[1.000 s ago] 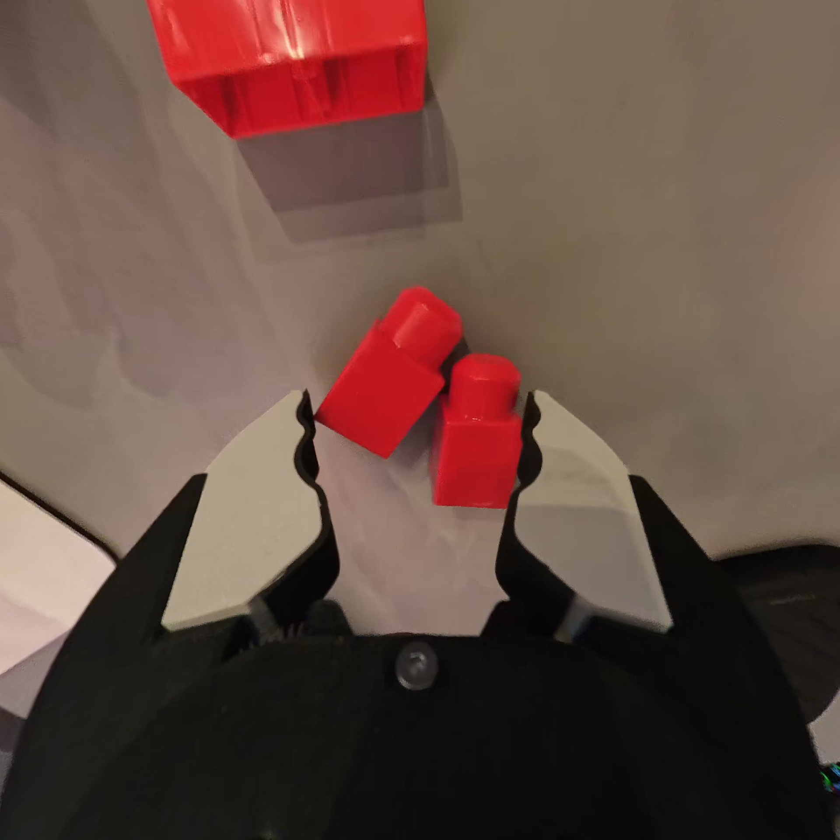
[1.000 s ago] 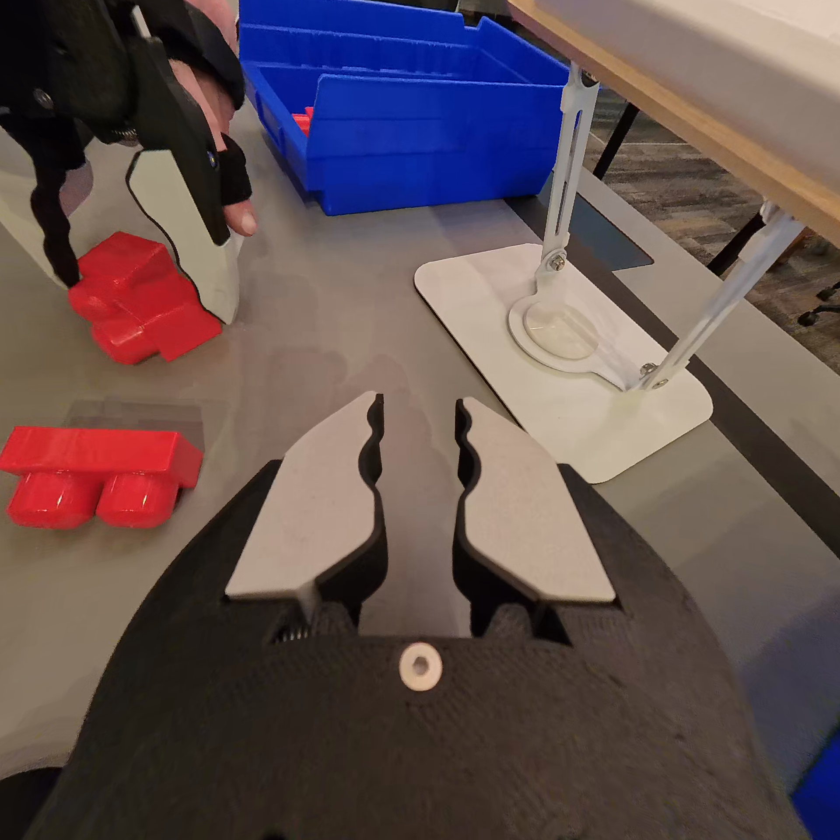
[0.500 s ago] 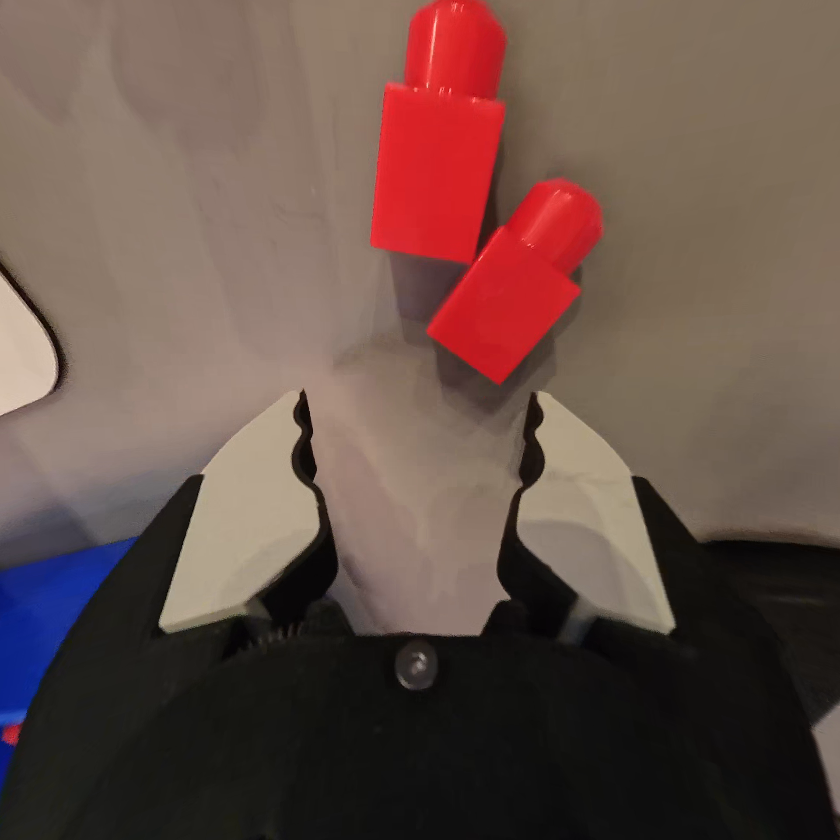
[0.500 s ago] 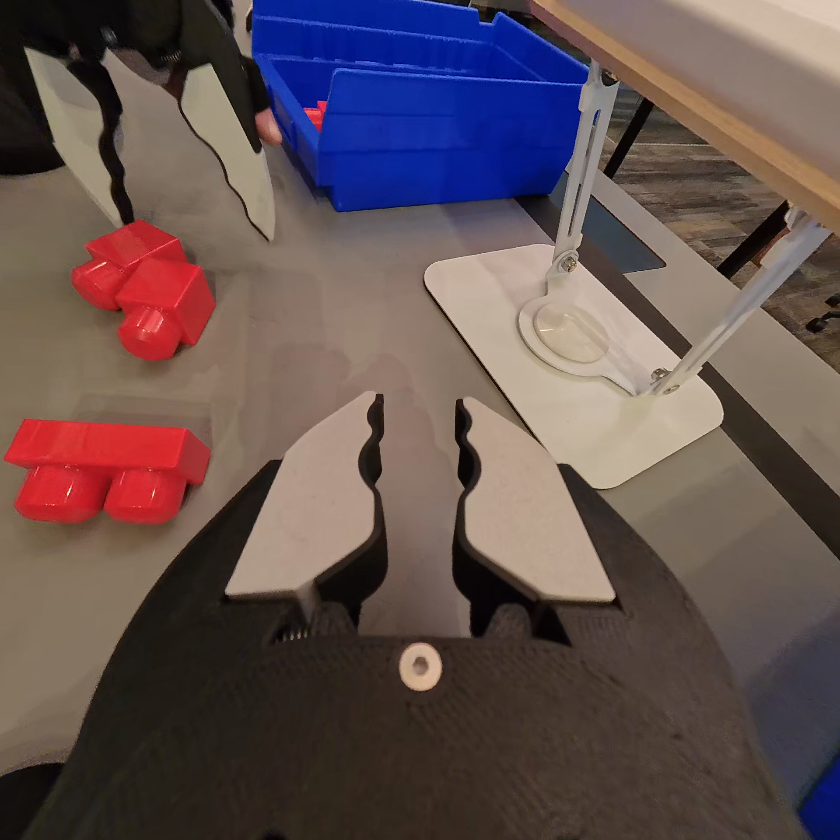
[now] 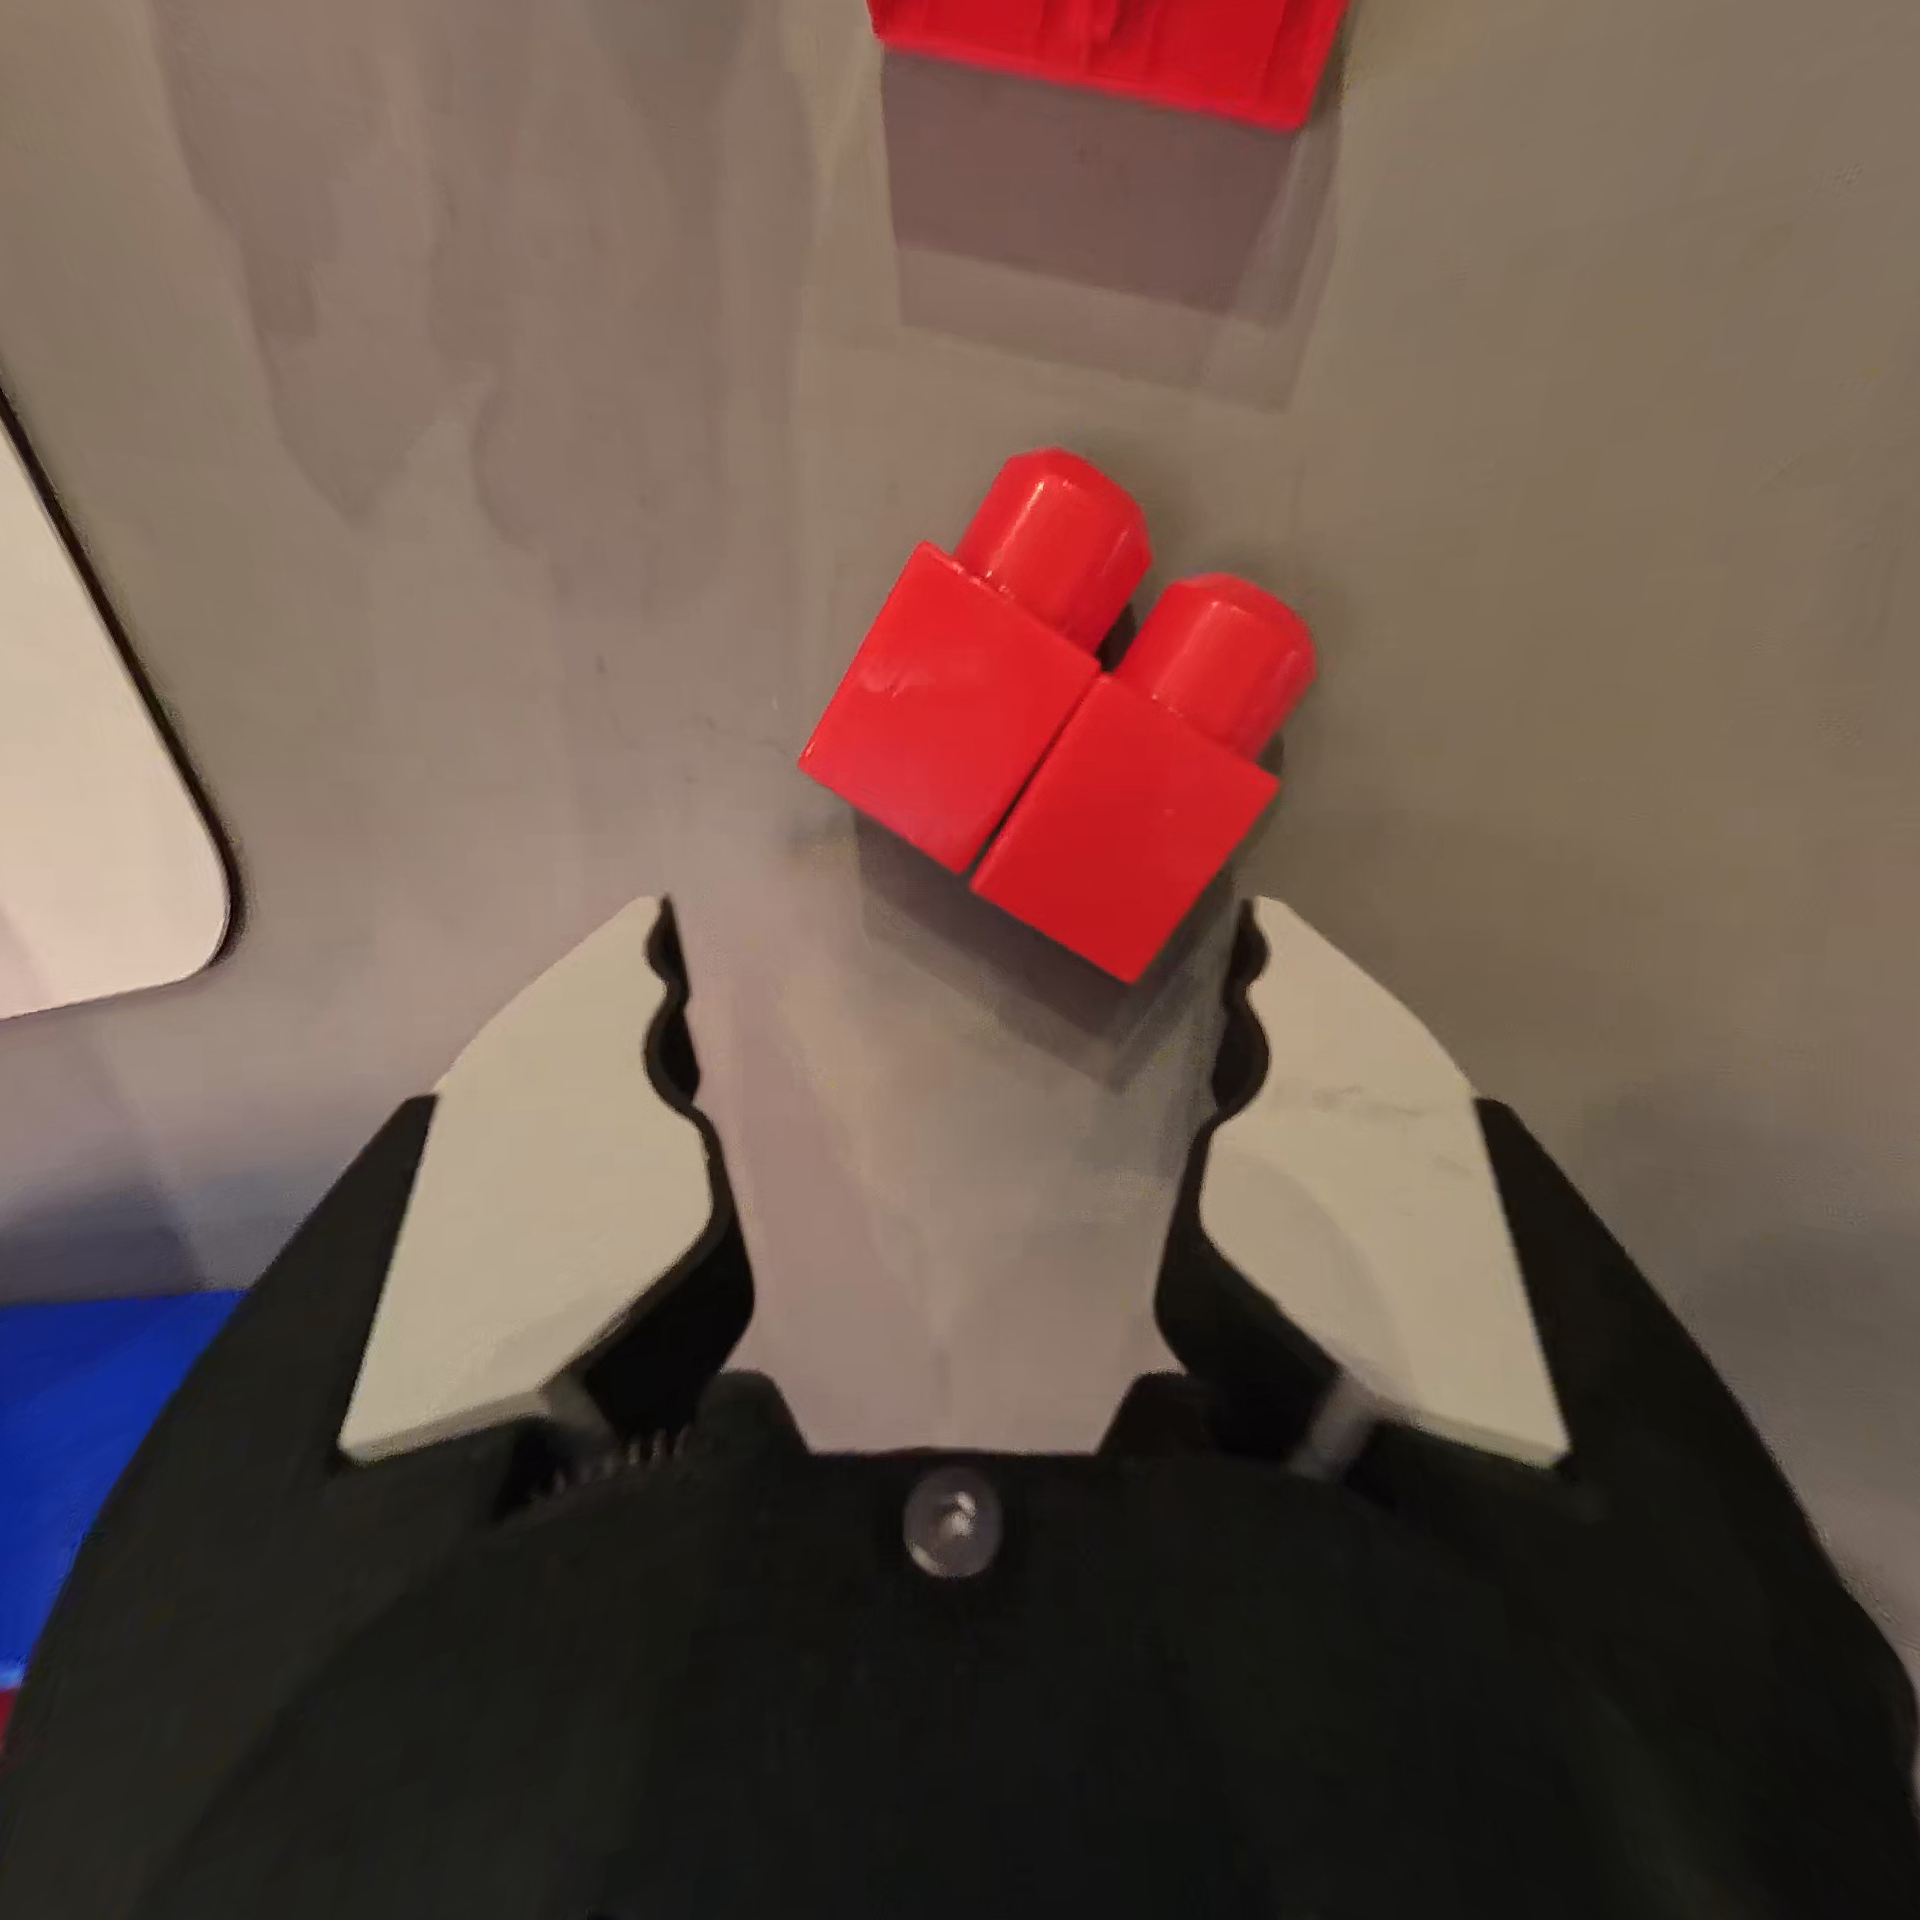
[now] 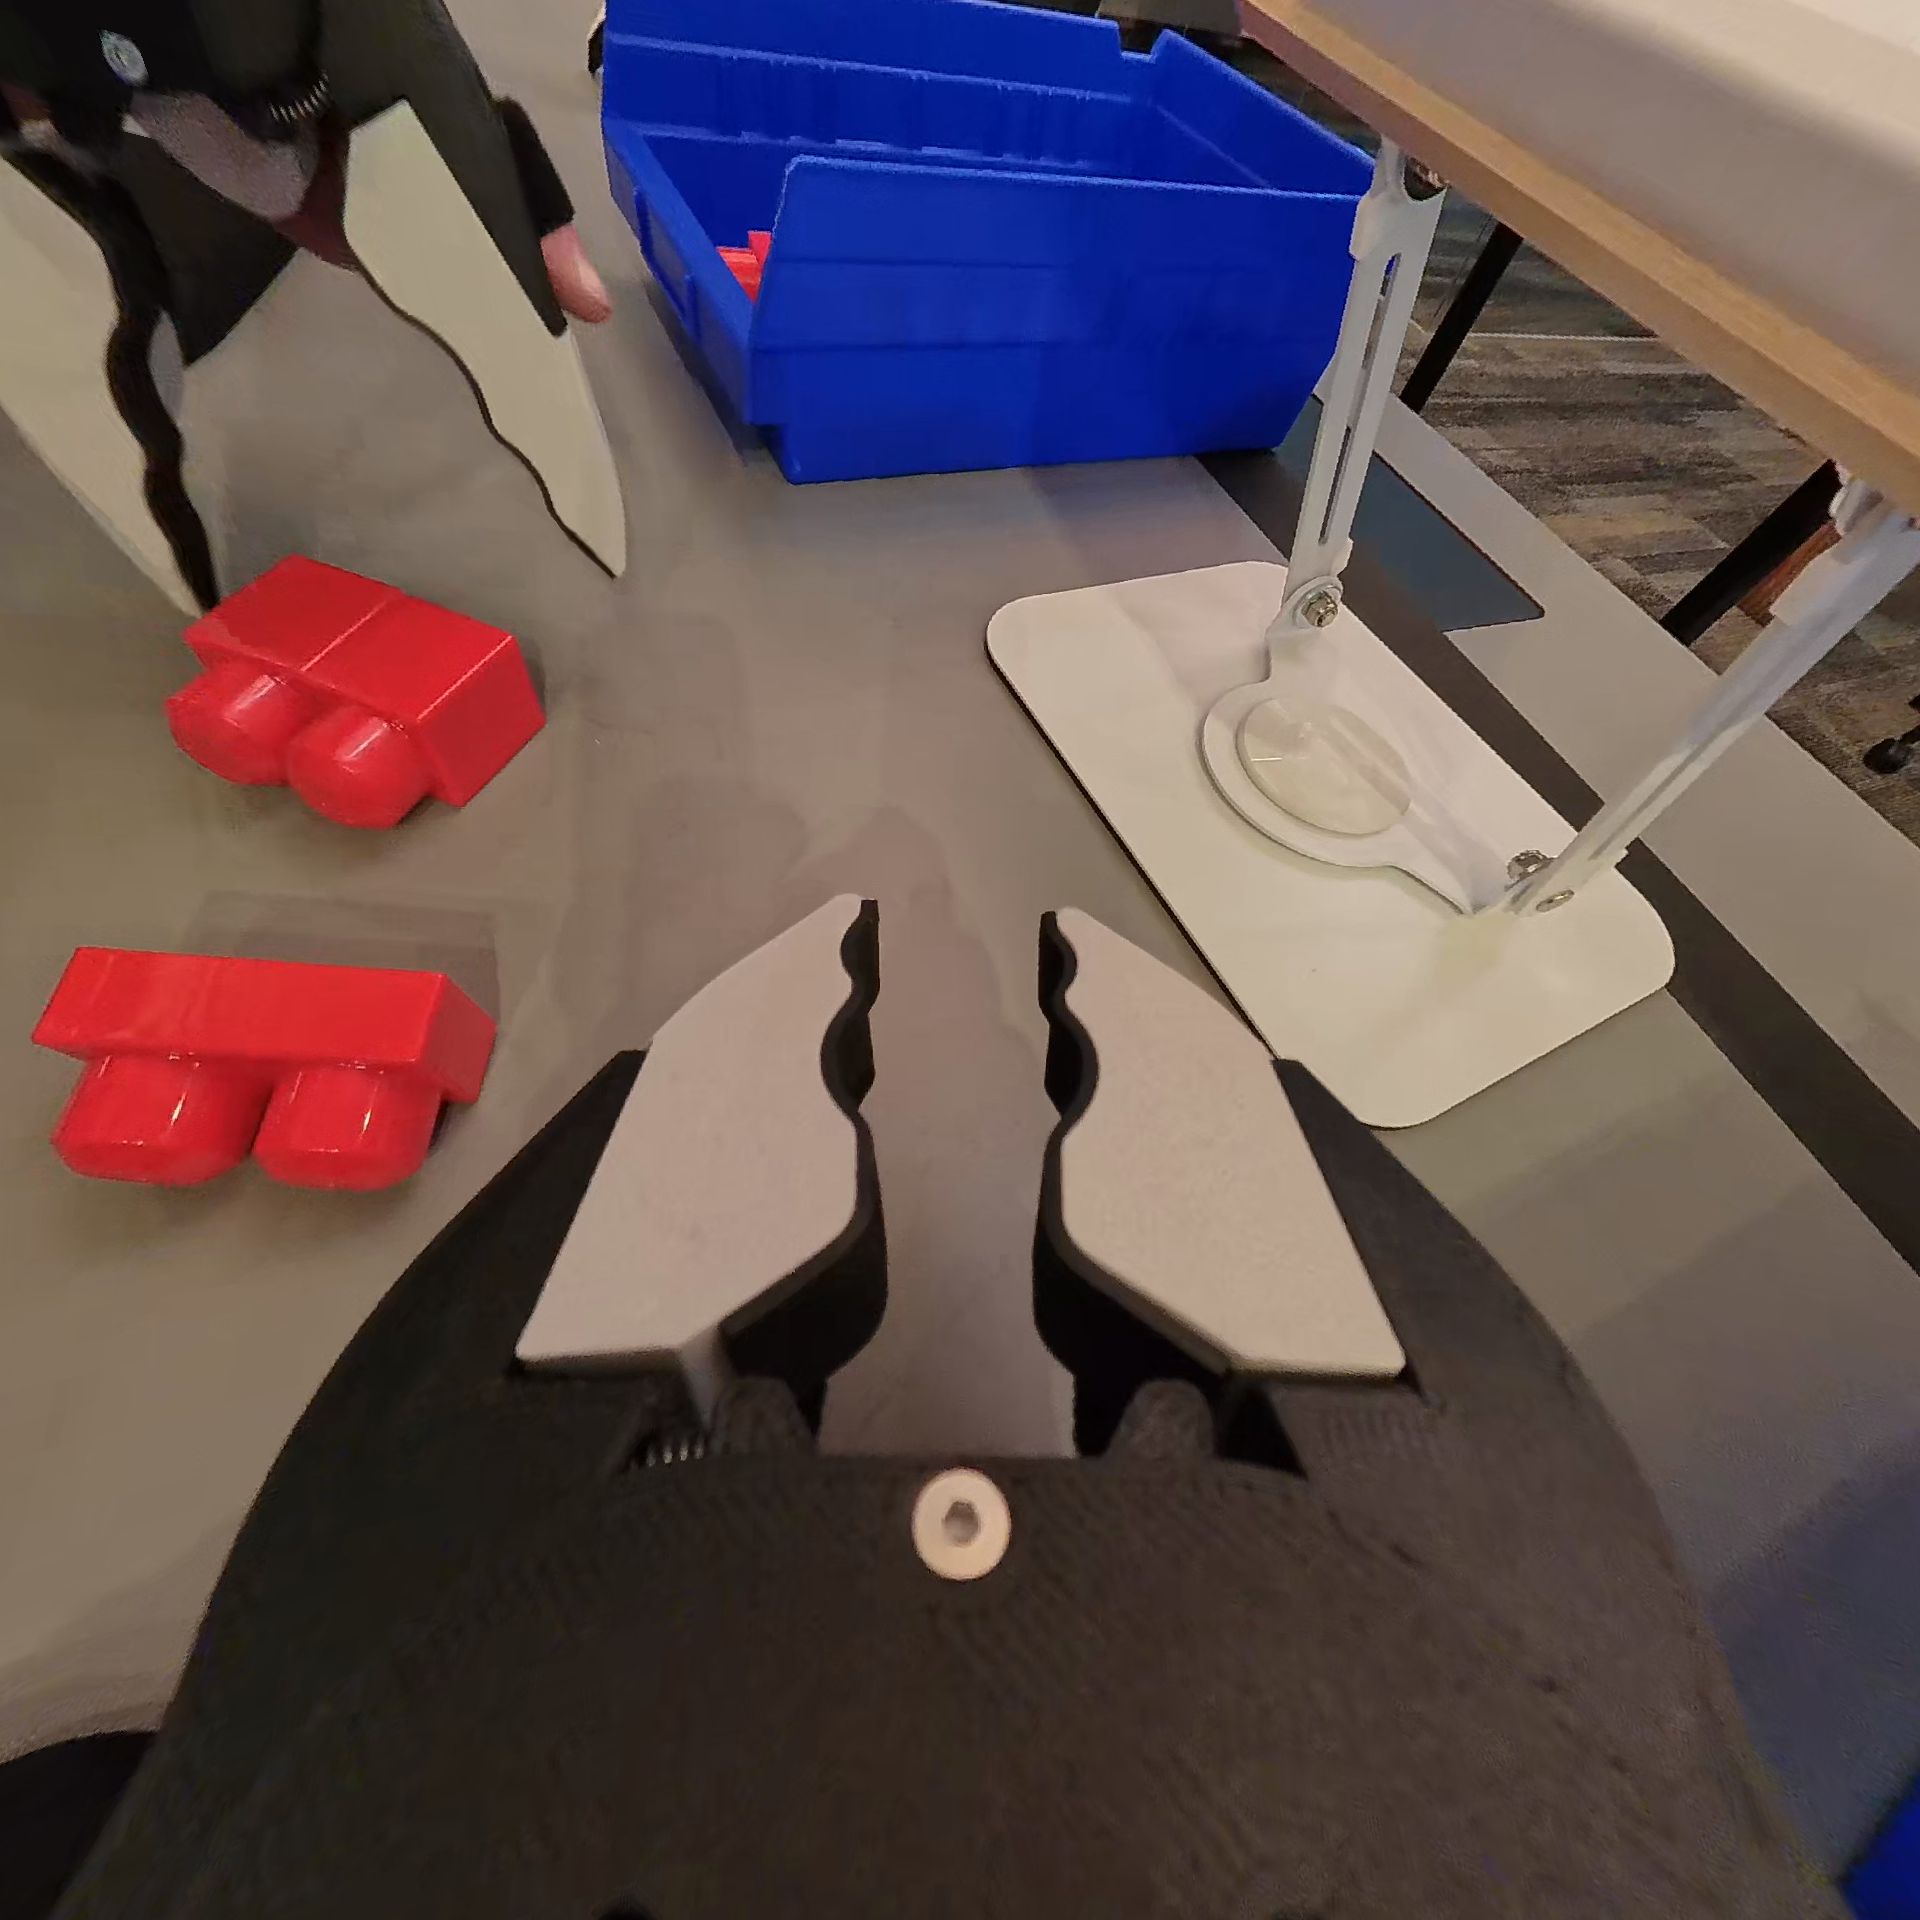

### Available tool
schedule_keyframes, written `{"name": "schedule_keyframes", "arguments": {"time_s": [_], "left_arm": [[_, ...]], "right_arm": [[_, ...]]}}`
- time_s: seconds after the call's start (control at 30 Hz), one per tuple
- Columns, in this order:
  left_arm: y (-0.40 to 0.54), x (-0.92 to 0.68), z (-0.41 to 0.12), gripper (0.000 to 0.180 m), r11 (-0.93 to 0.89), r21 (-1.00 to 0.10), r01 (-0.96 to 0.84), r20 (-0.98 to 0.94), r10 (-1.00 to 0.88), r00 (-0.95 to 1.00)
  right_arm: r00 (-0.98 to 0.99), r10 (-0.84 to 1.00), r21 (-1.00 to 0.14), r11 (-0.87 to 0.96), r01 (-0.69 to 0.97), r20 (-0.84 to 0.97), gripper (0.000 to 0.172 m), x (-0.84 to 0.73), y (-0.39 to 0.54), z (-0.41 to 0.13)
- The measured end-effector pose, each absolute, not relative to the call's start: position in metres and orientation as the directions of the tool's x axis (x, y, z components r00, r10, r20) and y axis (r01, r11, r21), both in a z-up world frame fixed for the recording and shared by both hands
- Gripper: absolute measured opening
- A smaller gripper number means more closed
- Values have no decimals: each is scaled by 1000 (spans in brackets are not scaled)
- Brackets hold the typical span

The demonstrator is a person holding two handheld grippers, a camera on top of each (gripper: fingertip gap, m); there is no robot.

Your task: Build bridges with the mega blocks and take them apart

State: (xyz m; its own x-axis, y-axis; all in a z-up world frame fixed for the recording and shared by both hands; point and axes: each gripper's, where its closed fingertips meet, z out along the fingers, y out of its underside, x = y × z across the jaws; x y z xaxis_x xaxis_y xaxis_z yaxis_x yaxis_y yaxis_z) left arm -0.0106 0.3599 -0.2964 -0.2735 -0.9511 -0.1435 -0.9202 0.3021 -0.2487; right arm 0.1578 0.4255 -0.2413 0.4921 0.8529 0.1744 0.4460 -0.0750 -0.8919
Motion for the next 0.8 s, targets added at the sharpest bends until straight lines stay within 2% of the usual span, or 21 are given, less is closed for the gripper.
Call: {"name": "schedule_keyframes", "arguments": {"time_s": [0.13,0.2,0.33,0.53,0.73,0.8], "left_arm": [[348,6,-281,106,416,-284,-864,-147,-909,-389],[345,10,-288,107,491,-218,-843,-147,-871,-469],[340,9,-301,92,579,-195,-792,-86,-814,-574],[340,9,-306,92,599,-199,-776,-31,-795,-605],[336,6,-310,75,605,-211,-767,29,-781,-624],[336,7,-310,75,601,-224,-767,27,-783,-621]], "right_arm": [[486,857,-890,-77,449,171,29,157,425,-243],[484,858,-889,-75,451,173,29,156,425,-243],[479,861,-888,-74,454,173,29,156,424,-244],[472,866,-888,-77,454,166,29,155,423,-245],[471,868,-889,-85,449,155,29,156,423,-246],[471,869,-890,-85,449,154,29,156,423,-246]]}}
